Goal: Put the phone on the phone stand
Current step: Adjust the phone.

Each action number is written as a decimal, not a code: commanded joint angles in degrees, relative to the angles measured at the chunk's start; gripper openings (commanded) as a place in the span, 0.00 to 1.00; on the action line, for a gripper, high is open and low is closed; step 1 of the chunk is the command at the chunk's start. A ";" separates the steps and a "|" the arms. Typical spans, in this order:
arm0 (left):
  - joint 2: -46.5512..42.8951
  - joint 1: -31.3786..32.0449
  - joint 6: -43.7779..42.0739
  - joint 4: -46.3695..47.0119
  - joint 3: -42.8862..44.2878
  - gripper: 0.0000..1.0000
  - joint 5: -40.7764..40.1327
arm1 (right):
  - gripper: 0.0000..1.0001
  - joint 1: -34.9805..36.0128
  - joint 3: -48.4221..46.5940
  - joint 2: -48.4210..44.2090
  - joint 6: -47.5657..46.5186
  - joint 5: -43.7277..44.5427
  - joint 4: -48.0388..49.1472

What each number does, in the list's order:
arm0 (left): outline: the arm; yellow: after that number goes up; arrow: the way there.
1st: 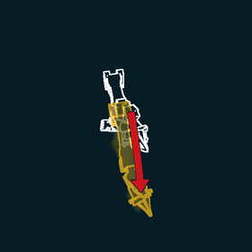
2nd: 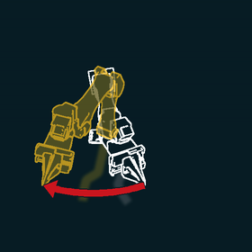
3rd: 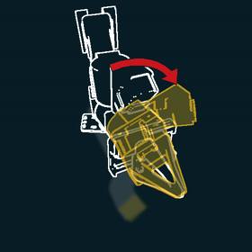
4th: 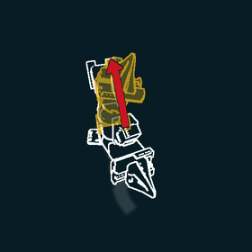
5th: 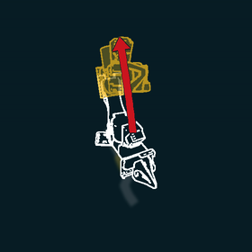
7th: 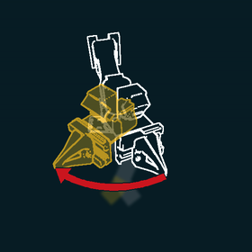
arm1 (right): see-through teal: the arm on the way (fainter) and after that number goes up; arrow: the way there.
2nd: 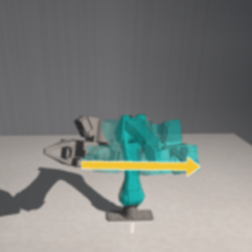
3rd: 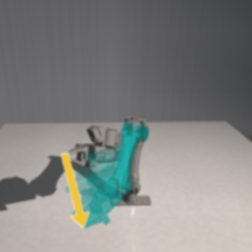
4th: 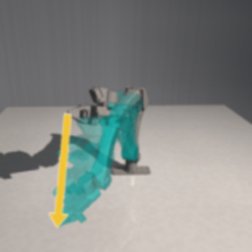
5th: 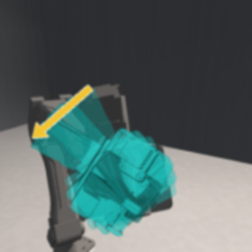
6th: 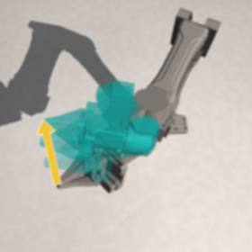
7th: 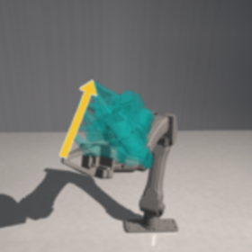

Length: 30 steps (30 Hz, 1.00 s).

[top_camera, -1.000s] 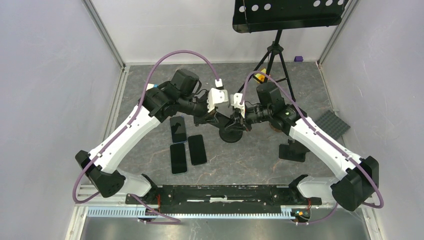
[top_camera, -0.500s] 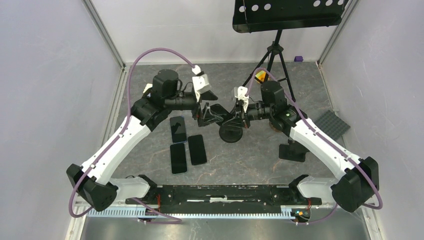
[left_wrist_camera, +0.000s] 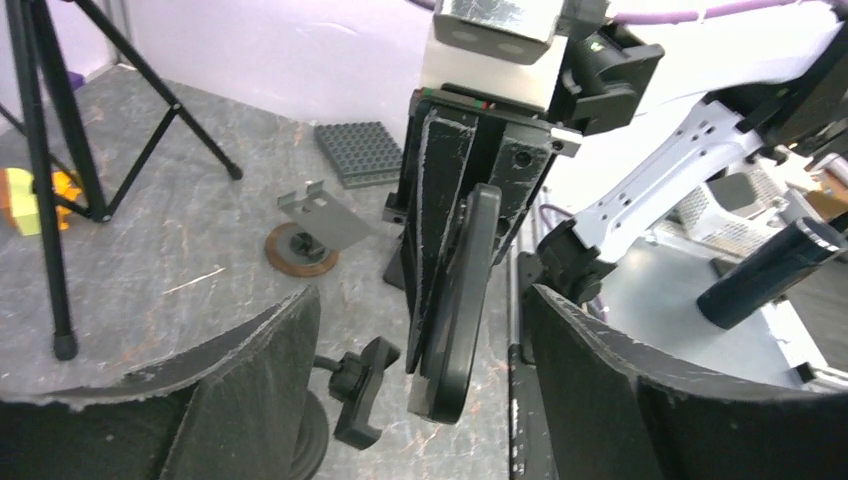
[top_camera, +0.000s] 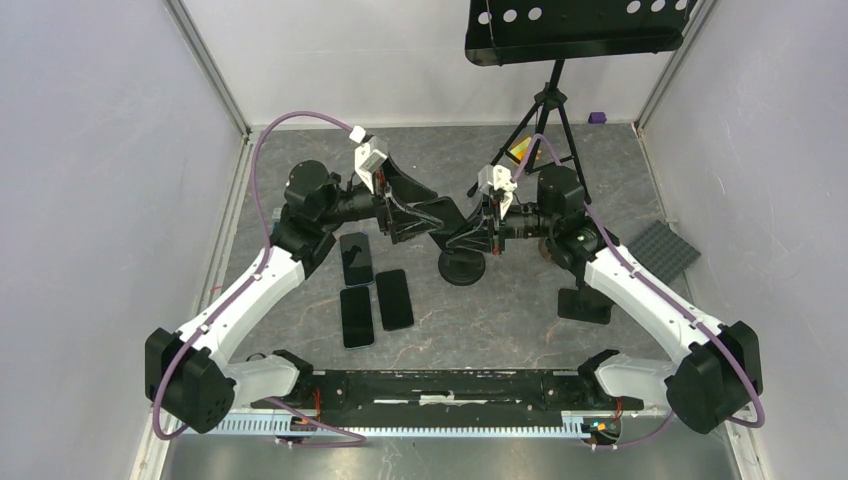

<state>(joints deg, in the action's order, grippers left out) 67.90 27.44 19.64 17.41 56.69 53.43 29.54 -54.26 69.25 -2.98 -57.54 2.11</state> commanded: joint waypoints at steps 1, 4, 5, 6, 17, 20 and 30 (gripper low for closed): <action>0.63 0.07 9.30 13.75 -0.97 0.77 2.25 | 0.00 -0.66 0.03 -1.16 4.82 -2.18 7.97; 1.28 0.40 10.89 16.59 -1.73 0.72 1.93 | 0.00 -0.88 0.49 -0.60 6.21 -2.50 9.51; 1.64 0.59 11.04 16.78 -1.61 0.71 1.82 | 0.00 -0.89 0.68 -0.44 6.85 -2.71 10.11; 2.05 0.83 11.06 16.80 -1.37 0.68 1.77 | 0.00 -0.97 0.81 -0.20 7.38 -2.88 10.87; 4.74 2.69 10.68 16.70 0.24 0.41 1.84 | 0.00 -1.11 1.59 0.23 8.67 -3.28 12.17; 5.10 2.96 10.60 16.66 0.74 0.29 2.68 | 0.00 -1.12 1.77 0.60 8.90 -3.34 12.35; 4.79 4.90 1.97 9.01 2.25 0.02 5.89 | 0.35 -1.48 2.58 0.64 7.99 -1.87 10.77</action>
<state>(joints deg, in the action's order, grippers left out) 73.49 30.76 26.48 30.30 55.90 56.23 28.21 -51.75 70.35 6.74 -60.55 10.17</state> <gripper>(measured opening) 0.121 0.203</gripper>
